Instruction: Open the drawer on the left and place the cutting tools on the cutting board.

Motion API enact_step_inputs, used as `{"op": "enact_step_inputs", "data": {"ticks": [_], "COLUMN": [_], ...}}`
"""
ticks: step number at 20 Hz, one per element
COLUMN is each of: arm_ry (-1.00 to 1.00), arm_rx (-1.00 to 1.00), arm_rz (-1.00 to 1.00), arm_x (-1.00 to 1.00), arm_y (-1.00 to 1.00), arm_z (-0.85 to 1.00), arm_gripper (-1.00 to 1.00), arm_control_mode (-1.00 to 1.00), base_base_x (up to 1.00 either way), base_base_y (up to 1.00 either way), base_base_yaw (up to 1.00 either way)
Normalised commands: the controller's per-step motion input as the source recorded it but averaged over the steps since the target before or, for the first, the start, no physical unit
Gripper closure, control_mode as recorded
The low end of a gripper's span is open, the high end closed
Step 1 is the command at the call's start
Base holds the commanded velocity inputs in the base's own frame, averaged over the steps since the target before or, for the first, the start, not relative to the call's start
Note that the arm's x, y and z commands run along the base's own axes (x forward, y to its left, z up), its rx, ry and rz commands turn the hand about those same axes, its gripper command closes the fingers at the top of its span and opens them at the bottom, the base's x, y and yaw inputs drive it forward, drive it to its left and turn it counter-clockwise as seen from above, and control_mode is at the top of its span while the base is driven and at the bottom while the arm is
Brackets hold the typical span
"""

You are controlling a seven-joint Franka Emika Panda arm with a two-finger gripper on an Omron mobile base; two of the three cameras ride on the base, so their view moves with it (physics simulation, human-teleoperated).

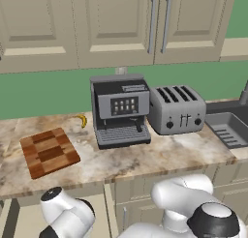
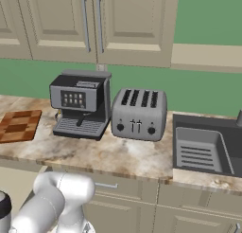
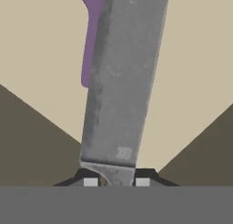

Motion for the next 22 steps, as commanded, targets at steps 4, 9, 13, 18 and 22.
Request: {"op": "enact_step_inputs", "data": {"ticks": [4, 9, 13, 18, 22], "arm_ry": [-0.01, -0.02, -0.01, -0.01, -0.01], "arm_rx": [0.03, 0.0, 0.0, 0.0, 0.0], "arm_rz": [0.0, 0.0, 0.0, 0.0, 0.0], "arm_x": [-0.03, 0.0, 0.0, 0.01, 0.08], "arm_y": [-0.09, -0.13, -0.17, -0.14, -0.15], "arm_z": [0.17, 0.32, 0.37, 0.33, 0.28], "arm_gripper": [1.0, 1.0, 1.0, 1.0, 1.0], "arm_control_mode": [-1.0, -1.0, -1.0, -1.0, -1.0], "base_base_x": [0.0, 0.0, 0.0, 0.0, 0.0], "base_base_y": [0.0, 0.0, 0.0, 0.0, 0.0], "base_base_yaw": [0.0, 0.0, 0.0, 0.0, 0.0]}}
